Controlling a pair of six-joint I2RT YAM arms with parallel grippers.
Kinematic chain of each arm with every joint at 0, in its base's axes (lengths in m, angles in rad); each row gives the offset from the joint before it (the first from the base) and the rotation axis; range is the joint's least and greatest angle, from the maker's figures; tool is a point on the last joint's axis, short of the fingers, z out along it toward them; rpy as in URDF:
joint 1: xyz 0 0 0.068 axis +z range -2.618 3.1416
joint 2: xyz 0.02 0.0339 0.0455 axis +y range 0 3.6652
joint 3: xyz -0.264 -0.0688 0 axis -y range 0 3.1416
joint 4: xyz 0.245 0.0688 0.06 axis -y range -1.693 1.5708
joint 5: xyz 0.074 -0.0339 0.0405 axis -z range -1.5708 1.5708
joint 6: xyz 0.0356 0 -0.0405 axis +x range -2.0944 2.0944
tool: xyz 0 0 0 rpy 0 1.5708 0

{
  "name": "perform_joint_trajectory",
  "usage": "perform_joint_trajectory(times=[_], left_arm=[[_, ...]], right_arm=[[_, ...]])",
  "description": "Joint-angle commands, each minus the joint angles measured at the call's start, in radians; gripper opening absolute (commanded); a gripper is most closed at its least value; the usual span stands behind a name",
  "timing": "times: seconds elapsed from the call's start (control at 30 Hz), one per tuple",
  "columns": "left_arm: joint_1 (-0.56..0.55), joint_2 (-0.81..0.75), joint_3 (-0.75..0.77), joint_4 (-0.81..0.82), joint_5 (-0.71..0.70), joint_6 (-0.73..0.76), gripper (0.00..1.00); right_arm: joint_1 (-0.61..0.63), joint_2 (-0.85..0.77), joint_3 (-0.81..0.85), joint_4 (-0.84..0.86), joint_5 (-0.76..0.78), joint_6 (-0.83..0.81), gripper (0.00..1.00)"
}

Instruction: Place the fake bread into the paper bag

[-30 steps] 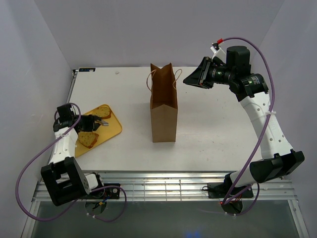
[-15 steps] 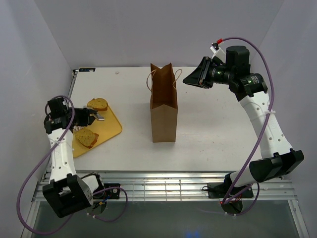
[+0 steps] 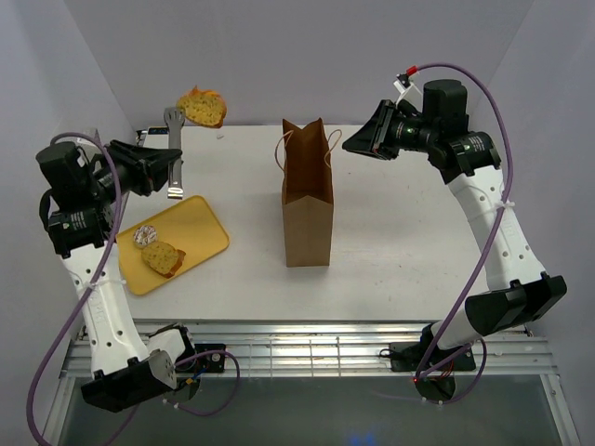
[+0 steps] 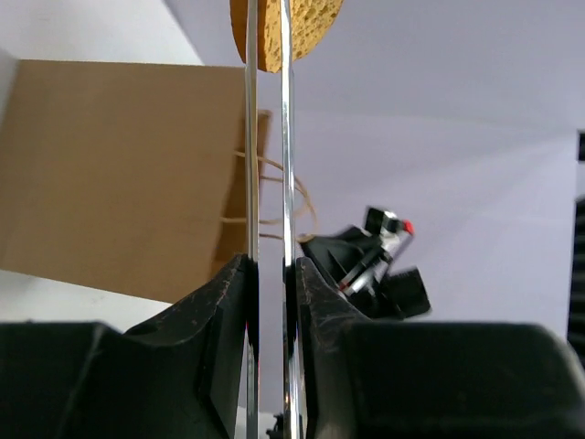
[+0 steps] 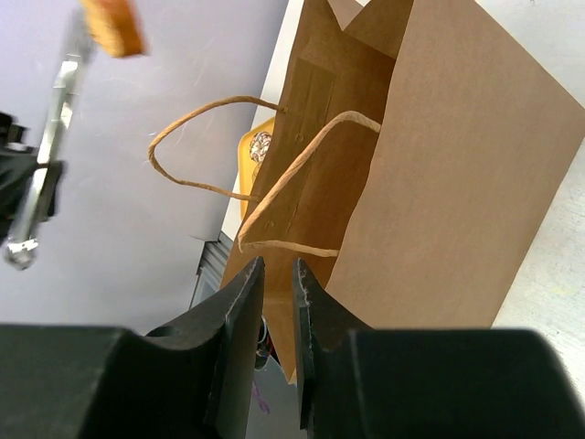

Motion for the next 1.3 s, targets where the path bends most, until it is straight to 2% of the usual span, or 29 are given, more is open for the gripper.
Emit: perform_joint_trajectory(times=[0.0, 0.17, 0.27, 0.37, 0.47, 0.5, 0.6, 0.93, 1.27], left_arm=[[-0.005, -0.009, 0.149, 0.071, 0.182, -0.049, 0.00], [-0.023, 0.046, 0.344, 0.081, 0.229, -0.101, 0.00], [-0.034, 0.078, 0.389, 0.084, 0.244, -0.110, 0.00], [-0.094, 0.107, 0.383, 0.091, 0.214, -0.090, 0.00], [-0.280, 0.164, 0.375, 0.103, 0.079, -0.063, 0.00], [-0.393, 0.179, 0.381, 0.119, 0.042, -0.061, 0.00], [-0.462, 0.201, 0.401, 0.128, -0.047, -0.069, 0.00], [-0.566, 0.152, 0.318, 0.127, -0.098, -0.075, 0.00], [-0.638, 0.019, 0.156, 0.108, -0.119, -0.110, 0.02]], right_arm=[[-0.002, 0.009, 0.049, 0.011, 0.008, -0.017, 0.25], [-0.002, 0.013, 0.052, 0.008, 0.014, -0.019, 0.25], [-0.001, 0.023, 0.069, 0.007, 0.015, -0.019, 0.25], [-0.002, 0.029, 0.080, 0.004, 0.023, -0.022, 0.25], [-0.001, 0.029, 0.080, 0.000, 0.023, -0.022, 0.25], [-0.001, 0.029, 0.081, -0.003, 0.023, -0.020, 0.25], [-0.001, 0.035, 0.107, -0.025, 0.021, -0.020, 0.27], [-0.002, 0.032, 0.127, -0.012, -0.009, 0.012, 0.44], [0.005, 0.064, 0.109, 0.048, -0.051, 0.056, 0.45]])
